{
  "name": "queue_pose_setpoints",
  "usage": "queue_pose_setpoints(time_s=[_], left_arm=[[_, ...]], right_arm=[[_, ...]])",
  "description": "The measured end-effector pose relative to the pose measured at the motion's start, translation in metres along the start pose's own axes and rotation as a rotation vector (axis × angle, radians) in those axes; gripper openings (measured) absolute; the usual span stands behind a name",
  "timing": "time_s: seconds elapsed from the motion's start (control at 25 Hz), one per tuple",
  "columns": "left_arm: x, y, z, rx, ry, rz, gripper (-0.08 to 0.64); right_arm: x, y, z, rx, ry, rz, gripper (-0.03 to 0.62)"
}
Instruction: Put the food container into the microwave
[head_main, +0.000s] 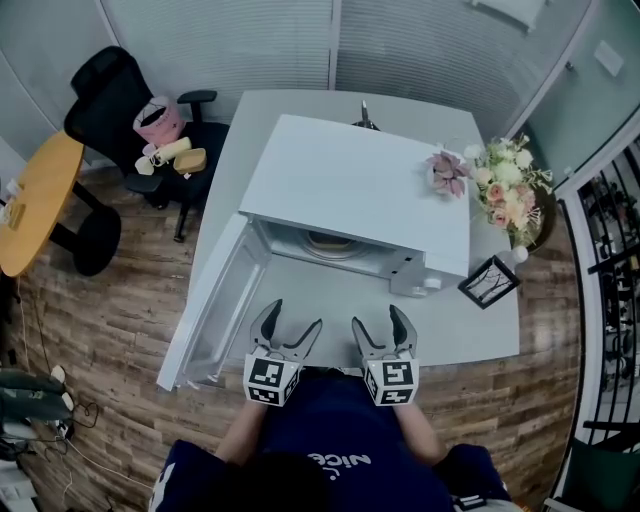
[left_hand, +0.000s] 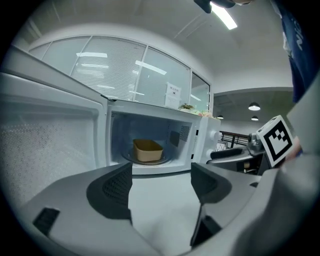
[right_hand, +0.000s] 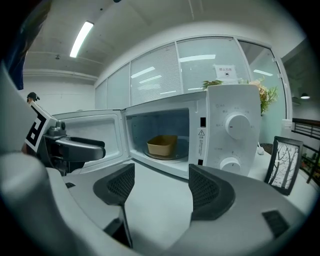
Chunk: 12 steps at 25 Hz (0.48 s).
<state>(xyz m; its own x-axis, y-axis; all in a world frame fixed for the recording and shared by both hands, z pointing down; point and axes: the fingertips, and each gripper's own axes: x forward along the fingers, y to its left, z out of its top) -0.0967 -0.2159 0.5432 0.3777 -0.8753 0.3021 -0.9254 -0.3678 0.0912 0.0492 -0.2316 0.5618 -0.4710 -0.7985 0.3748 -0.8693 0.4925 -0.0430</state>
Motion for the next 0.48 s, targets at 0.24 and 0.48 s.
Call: queue_pose_setpoints(time_s=[0.24, 0.48], left_arm=[[-0.003, 0.0, 0.006, -0.037, -0.036, -0.002, 0.14], [0.001, -0.005, 0.008, -0.054, -0.036, -0.051, 0.003]], right_arm=[[-0.007, 0.002, 0.006, -0.035, -0.031, -0.005, 0.142], [-0.01, -0.003, 0.012, -0.035, -0.058, -0.031, 0.011]])
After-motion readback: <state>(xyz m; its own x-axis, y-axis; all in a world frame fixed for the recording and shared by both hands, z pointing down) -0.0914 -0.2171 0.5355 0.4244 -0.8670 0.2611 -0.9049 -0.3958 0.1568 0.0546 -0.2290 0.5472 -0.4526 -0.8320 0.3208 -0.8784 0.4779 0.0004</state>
